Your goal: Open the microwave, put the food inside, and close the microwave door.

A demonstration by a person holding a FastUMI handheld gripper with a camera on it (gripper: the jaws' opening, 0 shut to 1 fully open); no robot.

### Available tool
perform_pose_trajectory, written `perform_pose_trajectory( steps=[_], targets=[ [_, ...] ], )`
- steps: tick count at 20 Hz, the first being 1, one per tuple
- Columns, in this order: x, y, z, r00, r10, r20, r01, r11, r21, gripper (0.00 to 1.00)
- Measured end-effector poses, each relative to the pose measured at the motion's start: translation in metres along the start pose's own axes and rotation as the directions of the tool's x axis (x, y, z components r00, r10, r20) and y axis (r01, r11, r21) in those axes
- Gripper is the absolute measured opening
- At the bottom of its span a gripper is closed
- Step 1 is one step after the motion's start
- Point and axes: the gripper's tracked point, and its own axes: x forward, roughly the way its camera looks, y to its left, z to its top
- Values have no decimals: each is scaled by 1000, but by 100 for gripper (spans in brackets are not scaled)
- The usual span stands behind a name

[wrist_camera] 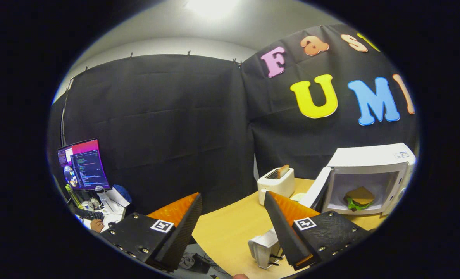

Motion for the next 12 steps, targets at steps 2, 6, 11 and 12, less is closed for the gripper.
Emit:
perform_pose_trajectory(
  steps=[2, 6, 11, 12],
  targets=[
    [5, 15, -13, 998, 50, -38, -50, 999, 4, 97],
    [13, 33, -51, 987, 105, -122, -105, 994, 5, 98],
    [22, 23, -102, 971, 63, -231, -62, 998, 12, 78],
    [24, 17, -108, 969, 40, -243, -40, 999, 6, 64]
  ],
)
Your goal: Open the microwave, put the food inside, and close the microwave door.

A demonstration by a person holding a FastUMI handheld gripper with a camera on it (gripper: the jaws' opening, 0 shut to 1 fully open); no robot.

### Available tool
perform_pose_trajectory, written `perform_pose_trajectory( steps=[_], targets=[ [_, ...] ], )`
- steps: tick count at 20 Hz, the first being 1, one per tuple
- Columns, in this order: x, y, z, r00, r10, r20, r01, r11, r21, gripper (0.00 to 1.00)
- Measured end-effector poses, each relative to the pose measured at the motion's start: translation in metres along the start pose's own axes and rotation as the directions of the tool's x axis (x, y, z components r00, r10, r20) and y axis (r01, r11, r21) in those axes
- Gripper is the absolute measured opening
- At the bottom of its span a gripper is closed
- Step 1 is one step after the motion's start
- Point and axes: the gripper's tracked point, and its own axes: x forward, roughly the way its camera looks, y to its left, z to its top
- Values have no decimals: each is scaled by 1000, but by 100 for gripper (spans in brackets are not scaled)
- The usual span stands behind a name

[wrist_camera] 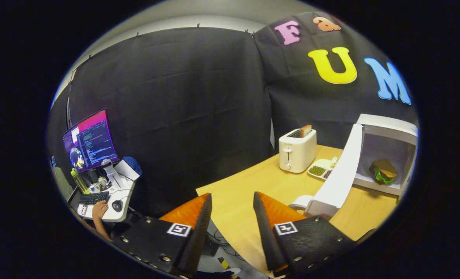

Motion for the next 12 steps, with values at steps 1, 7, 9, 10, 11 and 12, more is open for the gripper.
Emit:
perform_pose_trajectory(
  steps=[1, 7, 9, 10, 11, 12],
  targets=[
    [4, -5, -4, 1000, -12, -13, 12, 1000, 0, 53],
    [14, -40, -34, 983, -164, -81, 164, 986, 1, 3],
    [7, -42, -36, 982, -169, -87, 169, 986, -4, 2],
    [2, -44, -35, 981, -174, -87, 173, 985, -9, 1],
    [0, -46, -36, 980, -179, -88, 179, 984, -11, 1],
    [-4, -48, -37, 978, -184, -95, 184, 983, -8, 1]
  ],
)
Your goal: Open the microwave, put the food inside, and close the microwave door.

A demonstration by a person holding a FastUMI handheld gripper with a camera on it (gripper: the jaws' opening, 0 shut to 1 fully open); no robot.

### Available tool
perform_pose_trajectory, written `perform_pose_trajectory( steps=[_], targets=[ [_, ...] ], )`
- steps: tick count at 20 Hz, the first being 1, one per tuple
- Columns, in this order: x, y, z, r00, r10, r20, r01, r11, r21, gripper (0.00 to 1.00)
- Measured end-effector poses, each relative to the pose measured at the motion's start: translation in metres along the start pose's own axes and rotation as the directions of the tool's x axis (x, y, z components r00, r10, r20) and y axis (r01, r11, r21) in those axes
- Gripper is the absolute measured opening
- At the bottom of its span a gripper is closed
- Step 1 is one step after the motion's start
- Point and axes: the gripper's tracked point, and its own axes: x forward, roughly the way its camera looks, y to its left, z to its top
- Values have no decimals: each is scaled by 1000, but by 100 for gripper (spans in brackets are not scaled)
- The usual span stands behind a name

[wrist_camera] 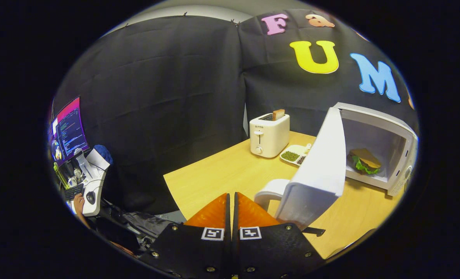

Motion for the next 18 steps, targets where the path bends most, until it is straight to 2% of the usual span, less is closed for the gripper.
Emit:
perform_pose_trajectory(
  steps=[4, 10, 15, 18],
  targets=[
    [-20, -13, -1, 1000, -18, -2, 18, 1000, 24, 1],
    [-51, -47, -10, 995, -95, -9, 95, 994, 57, 1],
    [-73, -91, -13, 980, -197, -2, 197, 975, 100, 1],
    [-84, -127, -12, 962, -271, -8, 269, 948, 172, 1]
  ],
)
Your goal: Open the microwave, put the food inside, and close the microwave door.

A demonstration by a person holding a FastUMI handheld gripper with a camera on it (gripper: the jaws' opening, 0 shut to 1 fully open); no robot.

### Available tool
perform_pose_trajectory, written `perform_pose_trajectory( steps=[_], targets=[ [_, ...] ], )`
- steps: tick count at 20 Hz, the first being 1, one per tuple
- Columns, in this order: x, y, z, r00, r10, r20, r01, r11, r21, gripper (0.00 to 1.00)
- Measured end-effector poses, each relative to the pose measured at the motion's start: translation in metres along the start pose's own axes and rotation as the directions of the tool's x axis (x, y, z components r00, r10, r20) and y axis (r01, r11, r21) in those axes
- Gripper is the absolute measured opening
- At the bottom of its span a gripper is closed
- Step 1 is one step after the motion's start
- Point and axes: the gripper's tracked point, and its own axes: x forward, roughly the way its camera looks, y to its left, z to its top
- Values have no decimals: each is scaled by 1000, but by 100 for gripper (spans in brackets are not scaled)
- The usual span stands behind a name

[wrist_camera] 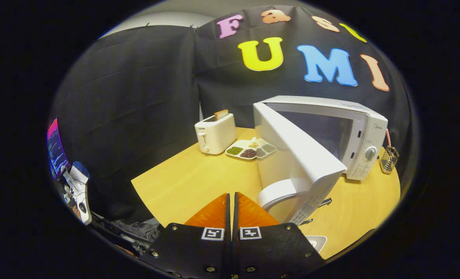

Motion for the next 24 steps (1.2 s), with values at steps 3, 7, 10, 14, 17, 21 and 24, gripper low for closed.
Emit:
perform_pose_trajectory(
  steps=[3, 7, 10, 14, 17, 21, 24],
  targets=[
    [0, -40, 8, 997, -81, 7, 81, 995, 53, 1],
    [1, -86, 17, 986, -167, 11, 166, 983, 80, 1],
    [7, -115, 27, 975, -221, 19, 219, 972, 86, 1],
    [16, -150, 41, 957, -288, 34, 284, 954, 92, 1],
    [34, -177, 48, 939, -343, 34, 337, 935, 110, 1],
    [49, -203, 67, 910, -410, 64, 402, 909, 112, 1],
    [60, -220, 78, 883, -463, 77, 452, 884, 121, 1]
  ],
)
